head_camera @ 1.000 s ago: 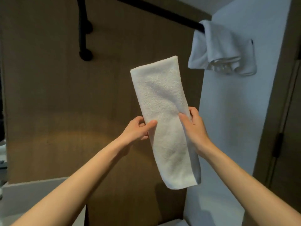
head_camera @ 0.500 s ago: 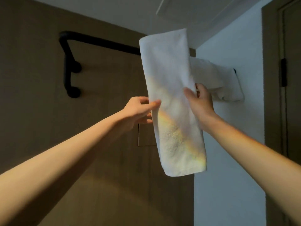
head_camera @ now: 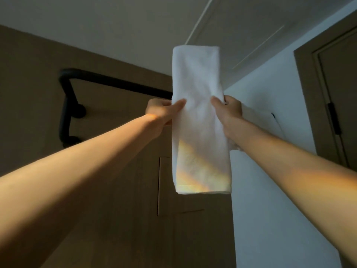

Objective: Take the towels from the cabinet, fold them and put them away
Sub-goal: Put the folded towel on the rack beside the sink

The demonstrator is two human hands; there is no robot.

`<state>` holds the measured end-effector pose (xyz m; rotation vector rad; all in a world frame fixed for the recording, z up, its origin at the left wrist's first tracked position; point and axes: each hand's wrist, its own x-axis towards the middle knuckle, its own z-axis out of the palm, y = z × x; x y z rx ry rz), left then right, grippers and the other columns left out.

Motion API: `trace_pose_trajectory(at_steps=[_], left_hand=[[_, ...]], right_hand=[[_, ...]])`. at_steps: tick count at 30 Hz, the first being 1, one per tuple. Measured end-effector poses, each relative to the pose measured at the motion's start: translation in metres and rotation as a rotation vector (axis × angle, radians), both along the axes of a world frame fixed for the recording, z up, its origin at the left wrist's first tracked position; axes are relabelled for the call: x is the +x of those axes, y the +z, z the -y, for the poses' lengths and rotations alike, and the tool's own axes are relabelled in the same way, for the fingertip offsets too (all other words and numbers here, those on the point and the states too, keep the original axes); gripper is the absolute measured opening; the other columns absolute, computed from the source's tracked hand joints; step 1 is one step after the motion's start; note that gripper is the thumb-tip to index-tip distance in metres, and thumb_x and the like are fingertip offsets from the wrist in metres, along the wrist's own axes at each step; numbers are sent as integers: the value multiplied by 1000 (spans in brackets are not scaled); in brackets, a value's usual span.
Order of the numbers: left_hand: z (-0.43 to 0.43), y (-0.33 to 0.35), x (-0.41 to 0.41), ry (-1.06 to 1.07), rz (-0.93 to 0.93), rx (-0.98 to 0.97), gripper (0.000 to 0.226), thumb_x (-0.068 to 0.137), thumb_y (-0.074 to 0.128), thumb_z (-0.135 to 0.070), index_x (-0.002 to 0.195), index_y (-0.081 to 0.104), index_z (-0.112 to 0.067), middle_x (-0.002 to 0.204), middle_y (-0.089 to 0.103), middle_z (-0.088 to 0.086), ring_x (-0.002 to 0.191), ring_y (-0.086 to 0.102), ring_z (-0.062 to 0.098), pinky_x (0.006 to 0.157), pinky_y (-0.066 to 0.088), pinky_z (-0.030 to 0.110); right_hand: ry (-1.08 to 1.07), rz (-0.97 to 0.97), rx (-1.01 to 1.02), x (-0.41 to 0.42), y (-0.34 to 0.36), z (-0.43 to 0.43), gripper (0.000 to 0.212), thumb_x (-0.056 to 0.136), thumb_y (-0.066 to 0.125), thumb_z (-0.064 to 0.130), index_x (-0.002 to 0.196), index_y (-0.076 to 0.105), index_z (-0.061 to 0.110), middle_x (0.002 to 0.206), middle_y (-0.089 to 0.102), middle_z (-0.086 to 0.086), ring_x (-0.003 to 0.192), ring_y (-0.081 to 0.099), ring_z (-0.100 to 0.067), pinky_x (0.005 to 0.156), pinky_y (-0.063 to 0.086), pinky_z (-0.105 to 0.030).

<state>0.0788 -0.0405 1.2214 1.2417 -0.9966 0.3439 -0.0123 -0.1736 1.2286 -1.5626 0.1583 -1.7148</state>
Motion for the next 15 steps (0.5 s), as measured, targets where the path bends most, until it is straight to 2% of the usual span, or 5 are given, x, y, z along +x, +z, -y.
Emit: trace_pose_trajectory(at_steps=[3, 6, 9, 13, 15], left_hand=[[8, 11, 6, 20, 55, -37, 33, 80, 77, -37, 88, 74, -5, 89, 74, 7, 80, 70, 21, 79, 58, 32], [20, 20, 8, 103, 117, -86, 27, 79, 76, -39, 75, 74, -13, 81, 74, 5, 80, 71, 21, 81, 58, 36], [37, 28, 8, 218, 143, -136, 23, 80, 75, -41, 70, 71, -21, 75, 71, -4, 74, 70, 12, 74, 58, 27], [60, 44, 14, 363, 266, -191, 27, 81, 72, -40, 72, 74, -14, 71, 72, 1, 66, 69, 13, 70, 59, 31], [71, 56, 19, 469, 328, -189, 30, 82, 70, -44, 71, 74, -16, 68, 70, 0, 66, 66, 13, 79, 53, 32]], right_hand=[[10, 16, 15, 6, 12, 10, 21, 87, 62, 25, 70, 59, 12, 69, 55, -3, 62, 50, -17, 51, 38, -18], [8, 19, 17, 10, 22, 22, 40, 87, 62, 25, 54, 42, 16, 54, 37, 3, 48, 33, -11, 33, 25, -14], [-2, 46, -2, 16, 33, 39, 44, 85, 64, 25, 51, 39, 15, 51, 34, 3, 47, 31, -11, 38, 27, -17], [-20, 47, -73, 22, 55, 64, 37, 86, 65, 25, 56, 46, 12, 56, 34, 3, 48, 30, -10, 40, 28, -21], [21, 50, -96, 26, 67, 75, 27, 87, 64, 22, 66, 52, 9, 59, 37, 0, 49, 31, -11, 36, 25, -18]])
